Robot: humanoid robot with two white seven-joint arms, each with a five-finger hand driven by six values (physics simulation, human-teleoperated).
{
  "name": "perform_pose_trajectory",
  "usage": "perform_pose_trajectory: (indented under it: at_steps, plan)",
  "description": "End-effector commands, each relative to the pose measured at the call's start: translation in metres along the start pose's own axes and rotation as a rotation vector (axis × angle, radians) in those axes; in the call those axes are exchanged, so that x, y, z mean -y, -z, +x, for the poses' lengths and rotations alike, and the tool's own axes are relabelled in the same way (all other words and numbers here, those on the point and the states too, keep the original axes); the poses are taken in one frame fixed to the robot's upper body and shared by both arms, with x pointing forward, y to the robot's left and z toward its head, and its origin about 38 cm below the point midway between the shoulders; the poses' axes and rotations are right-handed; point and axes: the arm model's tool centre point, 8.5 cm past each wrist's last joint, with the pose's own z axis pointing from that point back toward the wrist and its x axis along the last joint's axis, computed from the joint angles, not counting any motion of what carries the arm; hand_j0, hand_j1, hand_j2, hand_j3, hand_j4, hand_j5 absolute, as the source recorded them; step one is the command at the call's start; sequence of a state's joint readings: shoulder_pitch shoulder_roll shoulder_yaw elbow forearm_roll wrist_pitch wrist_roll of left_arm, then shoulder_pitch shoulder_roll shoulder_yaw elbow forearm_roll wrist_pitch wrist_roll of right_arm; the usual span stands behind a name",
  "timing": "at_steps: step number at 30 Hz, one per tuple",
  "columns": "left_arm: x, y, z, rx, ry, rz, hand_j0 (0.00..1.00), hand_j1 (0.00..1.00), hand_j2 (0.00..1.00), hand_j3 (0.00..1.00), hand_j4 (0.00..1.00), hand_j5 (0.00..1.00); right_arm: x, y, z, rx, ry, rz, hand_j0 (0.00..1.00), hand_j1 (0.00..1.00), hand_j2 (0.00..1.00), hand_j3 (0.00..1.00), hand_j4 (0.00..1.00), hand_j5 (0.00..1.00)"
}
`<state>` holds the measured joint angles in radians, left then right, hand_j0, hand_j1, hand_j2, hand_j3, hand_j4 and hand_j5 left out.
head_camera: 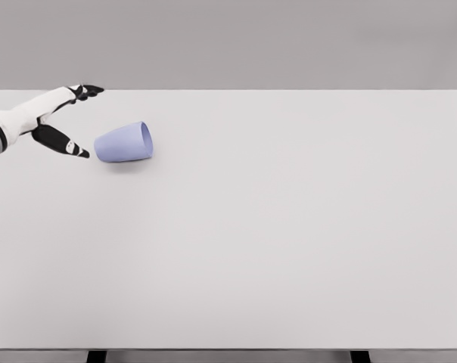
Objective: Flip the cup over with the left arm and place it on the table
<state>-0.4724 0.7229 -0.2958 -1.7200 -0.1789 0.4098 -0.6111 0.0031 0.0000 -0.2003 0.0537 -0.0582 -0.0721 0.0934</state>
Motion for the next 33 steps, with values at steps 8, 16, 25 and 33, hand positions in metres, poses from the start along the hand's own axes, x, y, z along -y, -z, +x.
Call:
perform_pose_trajectory:
  at_steps: [8, 16, 25, 33]
  plan:
    - [0.021, 0.023, 0.022, -0.081, -0.027, 0.055, 1.0, 1.0, 1.0, 1.0, 1.0, 1.0, 0.0, 0.0, 0.0, 0.0, -0.001, 0.0, 1.0, 1.0, 1.0, 1.0, 1.0, 1.0]
    - [0.038, 0.037, 0.035, -0.101, 0.038, 0.068, 0.99, 0.99, 0.99, 0.99, 0.99, 0.99, 0.0, 0.0, 0.0, 0.0, -0.001, 0.0, 1.0, 1.0, 1.0, 1.0, 1.0, 1.0]
    - [0.051, 0.043, 0.038, -0.096, 0.053, 0.032, 0.98, 0.98, 0.98, 0.98, 0.98, 0.98, 0.0, 0.0, 0.0, 0.0, -0.001, 0.0, 1.0, 1.0, 1.0, 1.0, 1.0, 1.0]
    - [0.054, 0.051, 0.034, -0.128, 0.076, 0.032, 0.98, 0.98, 0.98, 0.98, 0.98, 0.98, 0.0, 0.0, 0.0, 0.0, -0.001, 0.0, 1.0, 1.0, 1.0, 1.0, 1.0, 1.0]
